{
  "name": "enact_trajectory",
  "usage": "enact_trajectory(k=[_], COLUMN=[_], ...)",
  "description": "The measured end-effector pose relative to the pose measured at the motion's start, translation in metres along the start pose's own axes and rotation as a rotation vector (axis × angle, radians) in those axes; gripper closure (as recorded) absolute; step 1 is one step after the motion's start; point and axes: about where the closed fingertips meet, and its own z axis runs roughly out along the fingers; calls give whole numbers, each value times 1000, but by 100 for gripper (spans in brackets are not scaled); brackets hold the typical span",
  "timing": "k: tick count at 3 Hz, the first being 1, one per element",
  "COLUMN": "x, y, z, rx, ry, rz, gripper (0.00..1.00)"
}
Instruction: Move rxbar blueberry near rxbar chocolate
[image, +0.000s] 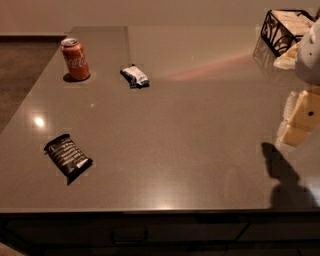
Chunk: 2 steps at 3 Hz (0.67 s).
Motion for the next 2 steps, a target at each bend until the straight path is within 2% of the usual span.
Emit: enact_trajectory(k=[2], x=[-5], y=[-4], z=[-1], rx=[-2], ry=[-11], rz=[12], gripper=[0])
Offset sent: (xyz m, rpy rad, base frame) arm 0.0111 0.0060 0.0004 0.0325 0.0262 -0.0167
